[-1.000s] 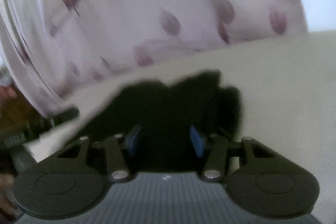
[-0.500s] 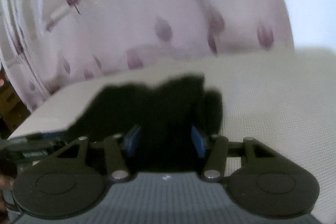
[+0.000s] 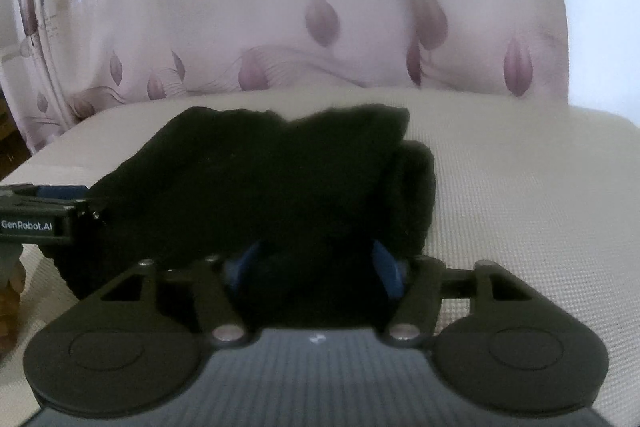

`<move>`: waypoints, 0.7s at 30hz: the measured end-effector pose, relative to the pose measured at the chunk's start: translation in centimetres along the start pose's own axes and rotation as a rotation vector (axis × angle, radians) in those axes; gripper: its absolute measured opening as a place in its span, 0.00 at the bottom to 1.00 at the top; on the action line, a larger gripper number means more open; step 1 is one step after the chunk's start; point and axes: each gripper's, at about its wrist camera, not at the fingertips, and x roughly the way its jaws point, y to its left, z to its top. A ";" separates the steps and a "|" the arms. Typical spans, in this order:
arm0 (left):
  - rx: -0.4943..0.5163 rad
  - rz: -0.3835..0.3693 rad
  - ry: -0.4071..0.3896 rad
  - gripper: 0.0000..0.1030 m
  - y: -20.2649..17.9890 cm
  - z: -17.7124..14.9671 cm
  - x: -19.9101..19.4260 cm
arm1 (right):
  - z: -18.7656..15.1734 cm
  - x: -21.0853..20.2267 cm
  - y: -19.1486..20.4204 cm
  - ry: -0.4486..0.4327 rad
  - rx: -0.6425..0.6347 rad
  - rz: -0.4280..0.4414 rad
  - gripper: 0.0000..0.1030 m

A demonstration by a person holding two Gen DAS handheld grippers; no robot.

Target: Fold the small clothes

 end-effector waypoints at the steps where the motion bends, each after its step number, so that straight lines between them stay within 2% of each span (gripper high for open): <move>1: -0.002 0.000 0.000 0.99 0.0 0.0 0.0 | -0.1 0.0 -0.1 -0.002 0.005 0.002 0.61; 21: 0.113 0.026 -0.010 1.00 -1.0 1.0 0.0 | -0.4 -0.1 0.2 -0.035 0.007 -0.029 0.71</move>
